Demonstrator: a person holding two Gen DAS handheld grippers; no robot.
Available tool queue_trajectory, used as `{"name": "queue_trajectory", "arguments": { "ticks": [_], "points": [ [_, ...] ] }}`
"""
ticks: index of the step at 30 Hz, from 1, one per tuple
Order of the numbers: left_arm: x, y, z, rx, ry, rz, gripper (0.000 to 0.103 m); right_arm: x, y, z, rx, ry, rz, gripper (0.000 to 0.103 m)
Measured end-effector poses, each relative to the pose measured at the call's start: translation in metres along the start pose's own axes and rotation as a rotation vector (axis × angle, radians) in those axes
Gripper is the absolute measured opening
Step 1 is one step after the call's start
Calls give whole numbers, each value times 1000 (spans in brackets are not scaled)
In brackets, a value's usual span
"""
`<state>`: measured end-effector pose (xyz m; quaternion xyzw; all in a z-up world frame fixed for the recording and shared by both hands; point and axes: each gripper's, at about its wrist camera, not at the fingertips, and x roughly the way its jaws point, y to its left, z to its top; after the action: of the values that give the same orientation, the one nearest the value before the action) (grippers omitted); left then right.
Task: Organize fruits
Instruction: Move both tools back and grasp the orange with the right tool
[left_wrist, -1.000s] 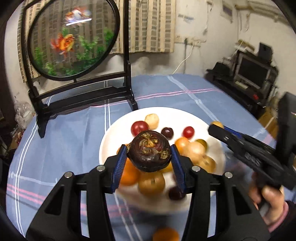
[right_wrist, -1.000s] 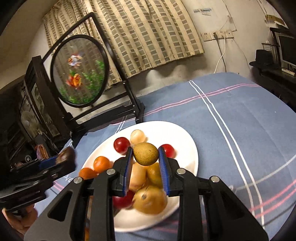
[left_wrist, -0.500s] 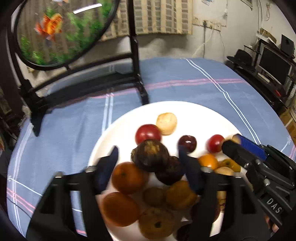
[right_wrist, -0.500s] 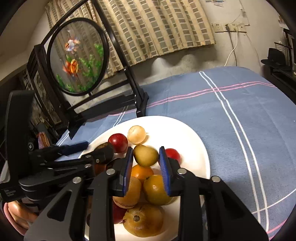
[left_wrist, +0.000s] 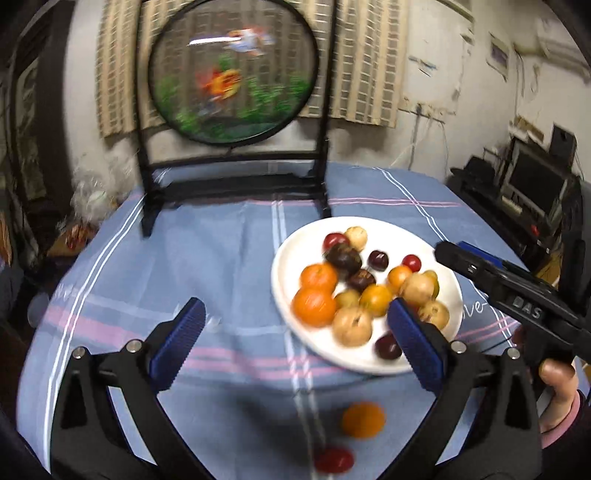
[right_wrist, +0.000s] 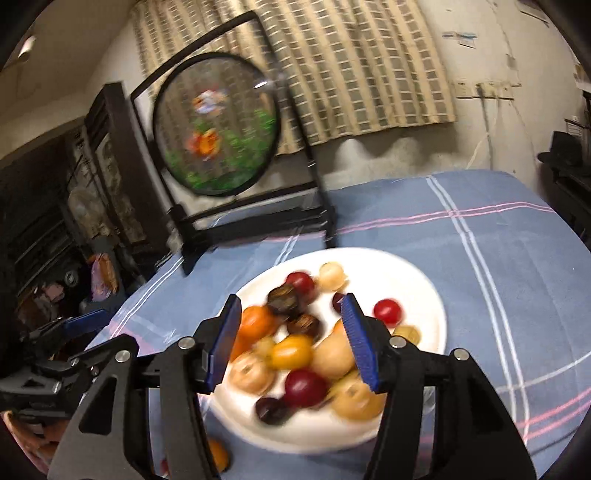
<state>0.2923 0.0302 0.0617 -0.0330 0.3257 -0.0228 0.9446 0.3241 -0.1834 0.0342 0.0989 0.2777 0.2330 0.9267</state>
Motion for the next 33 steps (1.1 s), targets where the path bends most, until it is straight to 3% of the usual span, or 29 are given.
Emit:
{"name": "queue_trajectory", "arguments": {
  "ticks": [6, 8, 10, 12, 18, 23, 33],
  "points": [
    [-5, 48, -42, -160, -11, 94, 101, -13, 32, -46, -78, 103, 25, 58],
    [1, 56, -52, -183, 44, 141, 101, -15, 46, -63, -126, 139, 5, 58],
    [8, 61, -57, -204, 106, 139, 101, -13, 56, -73, -152, 169, -19, 57],
    [7, 65, -59, -226, 120, 140, 101, -11, 61, -79, -155, 195, -23, 57],
    [-5, 63, -60, -200, 87, 183, 101, -3, 74, -89, -188, 232, -15, 58],
    [-6, 65, -57, -216, 102, 171, 101, 8, 71, -97, -181, 282, -28, 57],
    [-14, 60, -55, -199, 67, 189, 101, 23, 79, -98, -190, 298, -33, 54]
  ]
}}
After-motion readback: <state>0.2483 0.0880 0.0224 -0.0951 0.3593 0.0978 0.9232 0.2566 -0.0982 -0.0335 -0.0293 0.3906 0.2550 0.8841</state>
